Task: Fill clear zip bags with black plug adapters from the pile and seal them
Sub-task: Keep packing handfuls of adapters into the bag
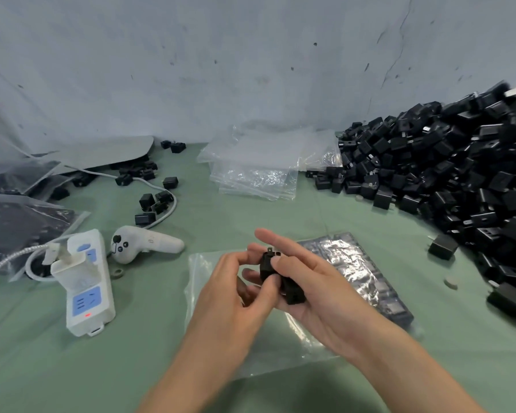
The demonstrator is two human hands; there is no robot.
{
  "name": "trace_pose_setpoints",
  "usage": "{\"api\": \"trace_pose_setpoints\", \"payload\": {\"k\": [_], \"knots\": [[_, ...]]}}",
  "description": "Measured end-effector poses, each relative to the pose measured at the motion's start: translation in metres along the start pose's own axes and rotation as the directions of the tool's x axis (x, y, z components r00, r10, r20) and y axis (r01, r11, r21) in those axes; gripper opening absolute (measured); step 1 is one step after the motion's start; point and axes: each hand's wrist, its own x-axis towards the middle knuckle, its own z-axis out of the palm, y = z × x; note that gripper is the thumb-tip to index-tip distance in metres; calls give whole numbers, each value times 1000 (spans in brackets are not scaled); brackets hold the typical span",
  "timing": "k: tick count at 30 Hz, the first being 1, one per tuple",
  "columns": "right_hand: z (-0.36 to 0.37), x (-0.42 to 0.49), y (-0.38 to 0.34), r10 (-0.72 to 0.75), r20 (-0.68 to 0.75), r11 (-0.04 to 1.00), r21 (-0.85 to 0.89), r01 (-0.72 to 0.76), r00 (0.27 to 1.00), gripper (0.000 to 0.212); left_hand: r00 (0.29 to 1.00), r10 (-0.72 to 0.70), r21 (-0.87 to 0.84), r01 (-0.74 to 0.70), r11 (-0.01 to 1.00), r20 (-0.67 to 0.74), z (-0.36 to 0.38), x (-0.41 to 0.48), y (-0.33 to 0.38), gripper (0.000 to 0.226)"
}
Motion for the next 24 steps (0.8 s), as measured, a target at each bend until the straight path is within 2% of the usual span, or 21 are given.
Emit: {"api": "trace_pose_setpoints", "payload": {"k": [2,5,8,10,17,21,24], "knots": [[-1,-1,-1,-11,20,999,-44,12,1000,33,999,-5,6,5,1000,-33,0,0,0,25],[-2,-2,-2,-72,-14,976,-209,68,997,27,997,28,134,-18,991,-68,-5,3,-2,27],[-4,-3,-3,-170,-123,923,-366,115,978,22,991,127,312,-112,943,-29,-13,6,-3,28],[-6,-4,-2,-193,-146,907,-404,120,970,20,985,172,341,-165,925,11,-15,6,-2,29],[-7,-3,-2,-254,-113,865,-470,173,961,13,964,260,210,-267,940,63,-14,4,0,36],[-6,-3,-1,-261,-167,876,-454,161,951,26,969,235,105,-241,965,71,-14,6,-4,38],[-6,-2,1,-253,-171,872,-467,148,952,11,977,191,73,-198,978,89,-16,7,-7,36]]}}
